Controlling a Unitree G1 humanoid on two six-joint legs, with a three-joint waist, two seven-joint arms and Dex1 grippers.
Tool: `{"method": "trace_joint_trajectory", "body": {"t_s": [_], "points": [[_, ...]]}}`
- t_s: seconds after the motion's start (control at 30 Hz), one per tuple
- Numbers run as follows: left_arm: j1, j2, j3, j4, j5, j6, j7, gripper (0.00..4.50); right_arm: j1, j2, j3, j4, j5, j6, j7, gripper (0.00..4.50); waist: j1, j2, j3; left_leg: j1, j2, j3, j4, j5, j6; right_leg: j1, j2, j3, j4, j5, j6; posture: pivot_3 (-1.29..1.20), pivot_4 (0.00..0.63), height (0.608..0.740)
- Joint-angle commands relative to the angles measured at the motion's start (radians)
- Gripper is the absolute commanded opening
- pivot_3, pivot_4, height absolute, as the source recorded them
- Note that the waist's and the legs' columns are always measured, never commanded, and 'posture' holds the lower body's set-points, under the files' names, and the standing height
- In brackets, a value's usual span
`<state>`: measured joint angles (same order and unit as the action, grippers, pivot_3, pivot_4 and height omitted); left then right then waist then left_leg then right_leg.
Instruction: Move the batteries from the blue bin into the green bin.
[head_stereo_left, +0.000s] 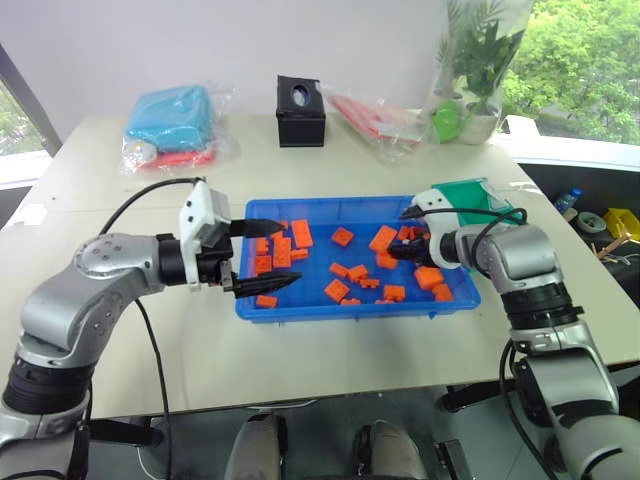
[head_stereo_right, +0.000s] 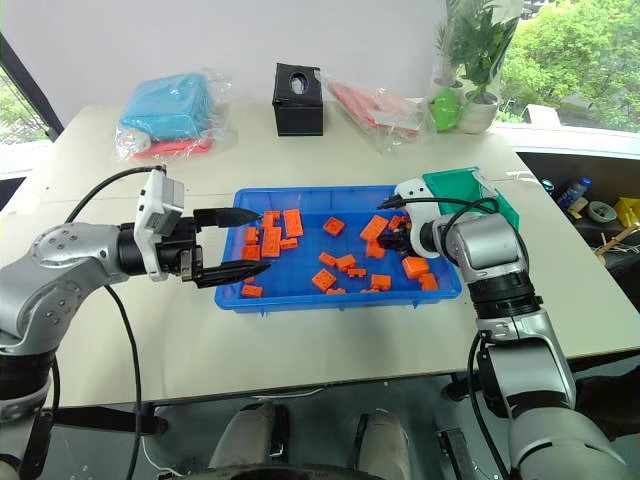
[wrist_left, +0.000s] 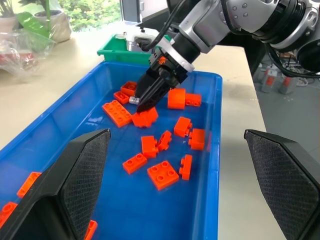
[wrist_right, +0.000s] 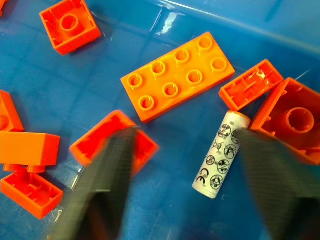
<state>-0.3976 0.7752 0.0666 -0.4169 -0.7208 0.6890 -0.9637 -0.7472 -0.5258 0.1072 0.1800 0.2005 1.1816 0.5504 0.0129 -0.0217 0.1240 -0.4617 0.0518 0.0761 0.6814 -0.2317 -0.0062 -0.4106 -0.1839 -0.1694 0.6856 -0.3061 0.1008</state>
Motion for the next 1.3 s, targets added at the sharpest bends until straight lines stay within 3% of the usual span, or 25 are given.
{"method": "trace_joint_trajectory", "body": {"t_s": [0.03, 0.33, 0.67, 0.9, 1.17, 1.3], "points": [[-0.027, 0.01, 0.029, -0.008, -0.01, -0.014, -0.008, 4.5, 0.023, 0.004, -0.007, -0.005, 0.01, 0.045, -0.01, 1.11, 0.0, 0.0, 0.0, 0.0, 0.0, 0.0, 0.0, 0.0, 0.0, 0.0, 0.0, 0.0, 0.0, 0.0, 0.0, 0.0, 0.15, 0.636], [-0.047, 0.01, 0.016, 0.016, 0.001, -0.021, -0.028, 4.5, 0.034, -0.006, -0.052, -0.15, 0.061, 0.179, -0.014, 1.11, -0.001, 0.001, 0.001, 0.0, 0.0, 0.0, 0.0, 0.0, 0.0, -0.001, 0.0, 0.0, 0.0, 0.0, 0.0, 0.0, 0.15, 0.636], [-0.06, 0.003, 0.007, 0.027, 0.011, -0.027, -0.04, 4.5, 0.064, -0.07, -0.001, -0.186, 0.034, 0.091, -0.006, 1.11, 0.0, 0.001, 0.001, -0.001, 0.0, 0.0, -0.001, 0.0, 0.0, -0.001, 0.0, 0.0, -0.001, -0.002, 0.002, 0.0, 0.15, 0.636], [-0.058, -0.001, 0.006, 0.031, 0.016, -0.033, -0.044, 4.5, 0.081, -0.078, 0.011, -0.327, 0.051, 0.187, -0.037, 4.47, 0.0, 0.003, 0.002, -0.001, 0.001, 0.0, -0.001, 0.0, 0.0, -0.001, 0.0, 0.0, -0.001, -0.002, 0.003, 0.0, 0.15, 0.636], [-0.057, -0.01, -0.001, 0.037, 0.023, -0.046, -0.043, 4.5, 0.076, -0.082, 0.007, -0.352, 0.052, 0.209, -0.067, 4.47, 0.0, 0.003, 0.002, -0.001, 0.0, 0.0, -0.001, -0.001, 0.0, -0.001, 0.0, 0.0, -0.002, -0.002, 0.003, 0.0, 0.15, 0.636], [-0.06, -0.015, -0.005, 0.044, 0.028, -0.055, -0.045, 4.5, 0.083, -0.104, 0.051, -0.29, 0.029, 0.114, -0.053, 4.47, -0.001, 0.002, 0.001, -0.001, 0.0, 0.001, -0.001, -0.001, 0.0, -0.001, 0.0, 0.0, -0.002, -0.002, 0.003, 0.0, 0.15, 0.636]]}}
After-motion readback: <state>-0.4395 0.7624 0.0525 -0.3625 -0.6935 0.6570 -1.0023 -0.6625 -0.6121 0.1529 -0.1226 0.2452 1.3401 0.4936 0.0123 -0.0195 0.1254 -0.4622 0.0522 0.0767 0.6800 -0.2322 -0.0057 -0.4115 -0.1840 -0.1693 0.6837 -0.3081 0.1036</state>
